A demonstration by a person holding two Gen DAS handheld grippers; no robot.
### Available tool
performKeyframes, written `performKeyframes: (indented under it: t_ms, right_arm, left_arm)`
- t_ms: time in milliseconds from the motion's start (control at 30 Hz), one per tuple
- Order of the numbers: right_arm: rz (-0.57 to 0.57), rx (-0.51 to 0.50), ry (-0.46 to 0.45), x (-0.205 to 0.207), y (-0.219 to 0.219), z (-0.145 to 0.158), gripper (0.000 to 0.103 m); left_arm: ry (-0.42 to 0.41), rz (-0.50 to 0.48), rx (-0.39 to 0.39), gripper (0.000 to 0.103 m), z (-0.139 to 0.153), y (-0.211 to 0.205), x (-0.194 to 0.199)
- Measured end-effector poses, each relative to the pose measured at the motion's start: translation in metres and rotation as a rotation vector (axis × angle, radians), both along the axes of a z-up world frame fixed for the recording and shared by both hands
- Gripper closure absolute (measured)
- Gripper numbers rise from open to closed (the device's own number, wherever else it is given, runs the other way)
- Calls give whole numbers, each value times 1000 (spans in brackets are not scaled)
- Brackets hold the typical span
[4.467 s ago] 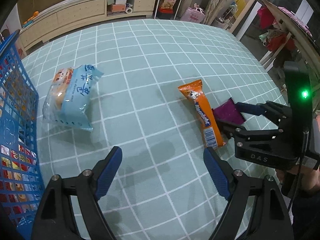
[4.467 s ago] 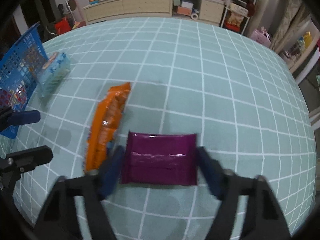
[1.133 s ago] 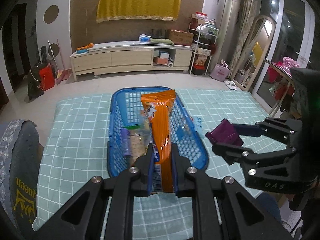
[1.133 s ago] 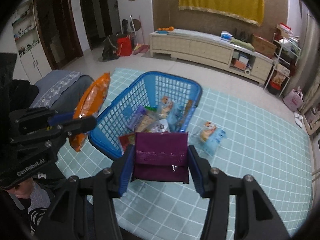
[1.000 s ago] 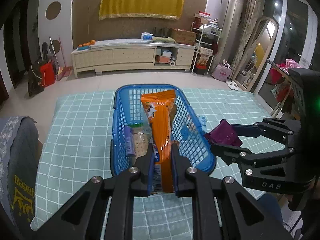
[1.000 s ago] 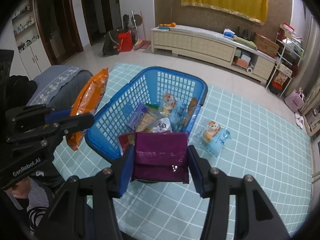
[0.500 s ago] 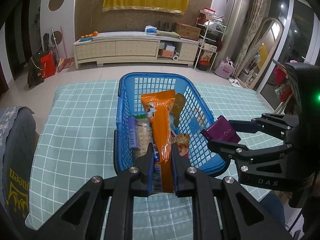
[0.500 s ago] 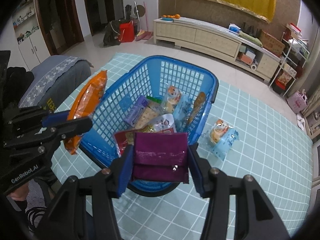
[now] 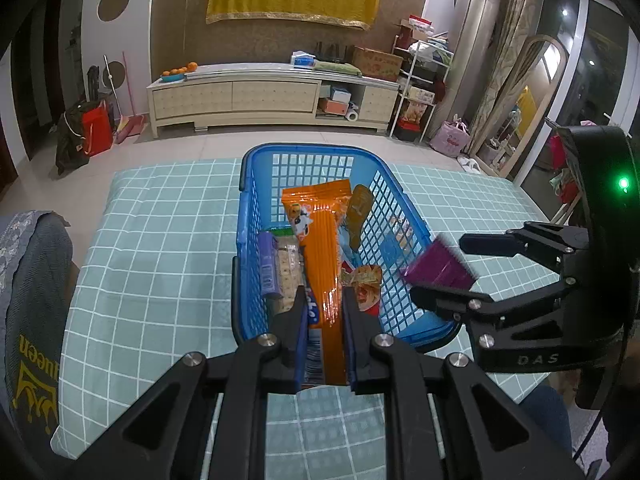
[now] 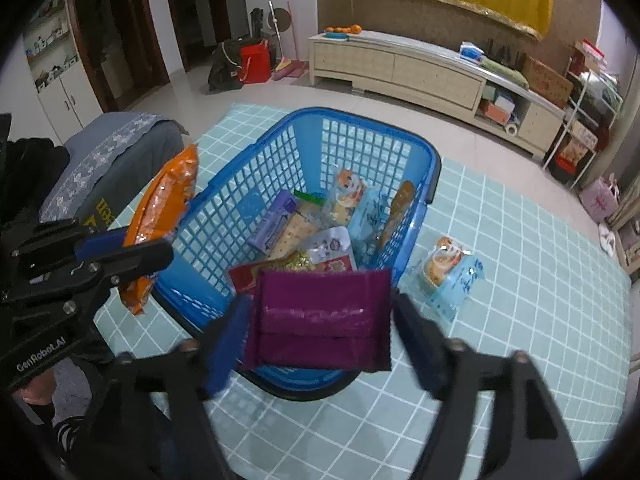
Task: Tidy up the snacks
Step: 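Open the right tool to drop the purple pack into the basket, then lower the orange bar into the basket and open the left tool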
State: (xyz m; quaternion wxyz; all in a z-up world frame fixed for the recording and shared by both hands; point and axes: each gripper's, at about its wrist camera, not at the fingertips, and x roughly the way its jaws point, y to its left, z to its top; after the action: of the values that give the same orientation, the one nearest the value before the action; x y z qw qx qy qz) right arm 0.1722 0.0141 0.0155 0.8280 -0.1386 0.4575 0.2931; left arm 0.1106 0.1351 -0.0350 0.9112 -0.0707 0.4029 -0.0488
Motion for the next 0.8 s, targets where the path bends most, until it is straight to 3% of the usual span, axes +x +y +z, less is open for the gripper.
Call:
performKeyframes:
  t_ms: [233,300,800]
  right_arm:
    - [-60,14,15,5,-12,0,10]
    - [-78,25,10,6,-18,2,0]
    - [-183,51,-19,21,-53,3,0]
  left_arm:
    - [0,-9,2,89,1,-2,-1]
    - [-1,-14,4,89,2,-5,-1]
    - [23,-83,24,89,-1,-32,30]
